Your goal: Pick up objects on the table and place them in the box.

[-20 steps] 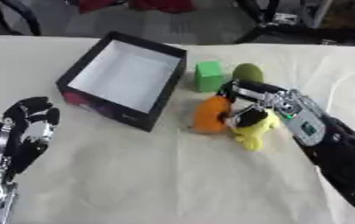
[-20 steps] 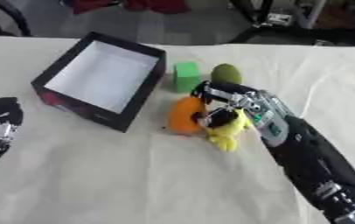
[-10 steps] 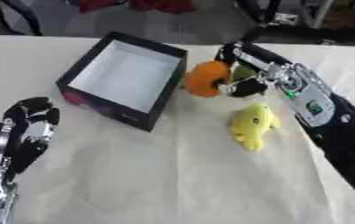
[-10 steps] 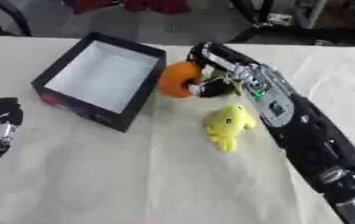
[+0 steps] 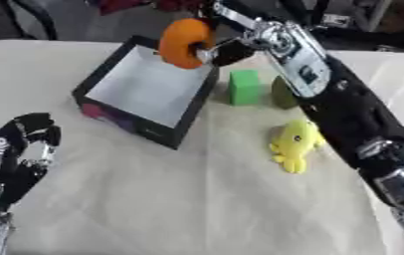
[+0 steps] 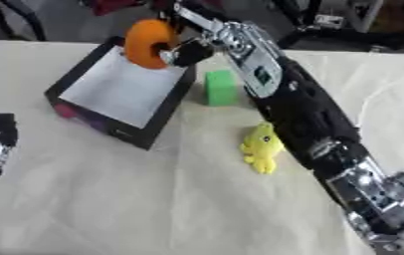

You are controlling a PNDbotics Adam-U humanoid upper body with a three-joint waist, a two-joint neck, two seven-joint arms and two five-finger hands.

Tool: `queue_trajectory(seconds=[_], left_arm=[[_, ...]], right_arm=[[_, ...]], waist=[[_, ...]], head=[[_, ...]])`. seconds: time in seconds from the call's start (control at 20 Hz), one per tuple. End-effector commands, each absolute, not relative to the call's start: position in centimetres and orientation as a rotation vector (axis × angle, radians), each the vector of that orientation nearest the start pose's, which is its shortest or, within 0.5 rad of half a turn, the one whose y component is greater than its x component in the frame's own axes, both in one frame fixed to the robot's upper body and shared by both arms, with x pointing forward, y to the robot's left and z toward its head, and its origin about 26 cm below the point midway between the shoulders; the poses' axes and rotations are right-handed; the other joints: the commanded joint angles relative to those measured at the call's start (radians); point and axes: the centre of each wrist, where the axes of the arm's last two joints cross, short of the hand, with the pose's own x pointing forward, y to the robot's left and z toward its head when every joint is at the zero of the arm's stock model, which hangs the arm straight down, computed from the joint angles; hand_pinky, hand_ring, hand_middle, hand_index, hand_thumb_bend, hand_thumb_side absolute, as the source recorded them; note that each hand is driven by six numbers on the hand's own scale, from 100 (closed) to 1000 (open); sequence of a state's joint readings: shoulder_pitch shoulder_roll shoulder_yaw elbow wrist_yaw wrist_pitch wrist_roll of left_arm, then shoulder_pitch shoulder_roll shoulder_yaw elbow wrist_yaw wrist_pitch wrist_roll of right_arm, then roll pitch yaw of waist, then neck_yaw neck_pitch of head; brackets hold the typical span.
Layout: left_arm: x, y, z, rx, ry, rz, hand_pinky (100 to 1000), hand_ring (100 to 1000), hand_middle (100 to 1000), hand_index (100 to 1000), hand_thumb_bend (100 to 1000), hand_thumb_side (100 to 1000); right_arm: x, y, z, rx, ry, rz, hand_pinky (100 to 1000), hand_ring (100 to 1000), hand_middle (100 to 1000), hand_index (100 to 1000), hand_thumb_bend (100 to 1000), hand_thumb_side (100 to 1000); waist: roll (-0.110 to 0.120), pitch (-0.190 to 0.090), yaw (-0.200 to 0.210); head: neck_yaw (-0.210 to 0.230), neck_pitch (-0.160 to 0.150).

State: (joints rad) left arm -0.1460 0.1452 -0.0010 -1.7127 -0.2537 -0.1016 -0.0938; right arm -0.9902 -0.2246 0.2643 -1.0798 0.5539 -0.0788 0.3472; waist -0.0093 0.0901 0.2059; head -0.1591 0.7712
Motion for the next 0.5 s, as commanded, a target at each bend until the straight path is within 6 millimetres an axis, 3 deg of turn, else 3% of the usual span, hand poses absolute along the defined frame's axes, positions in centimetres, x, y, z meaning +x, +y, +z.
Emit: queue_trajectory(seconds=[0.05,0.3,0.4,0.5], left_arm=[[31.2,24.9,7.9,0.204,-1.943,-0.47,790,788,745,691,352,611],[31.5,24.4,8.2,0.178,-1.959,-0.477,789,786,742,691,353,610],[31.5,24.3,8.3,0.173,-1.963,-0.477,788,785,742,692,353,610],[31.5,24.2,8.4,0.17,-1.965,-0.478,787,784,741,692,350,611]], right_arm=[[47.2,-13.2,21.1,-0.434,-1.757,1.318,692,651,639,599,100,190],[48.2,-11.9,18.3,-0.464,-1.703,1.343,699,662,655,758,148,242],[48.4,-11.5,16.9,-0.467,-1.686,1.366,699,664,659,783,199,289],[48.4,-11.3,15.5,-0.472,-1.667,1.395,707,675,672,816,310,392]], waist=[[0.016,-0.001,0.012],[0.017,0.005,0.036],[0.017,0.007,0.039],[0.016,0.008,0.041]], head=[[-0.038,-0.001],[-0.072,-0.001],[-0.083,-0.001],[-0.09,-0.001]])
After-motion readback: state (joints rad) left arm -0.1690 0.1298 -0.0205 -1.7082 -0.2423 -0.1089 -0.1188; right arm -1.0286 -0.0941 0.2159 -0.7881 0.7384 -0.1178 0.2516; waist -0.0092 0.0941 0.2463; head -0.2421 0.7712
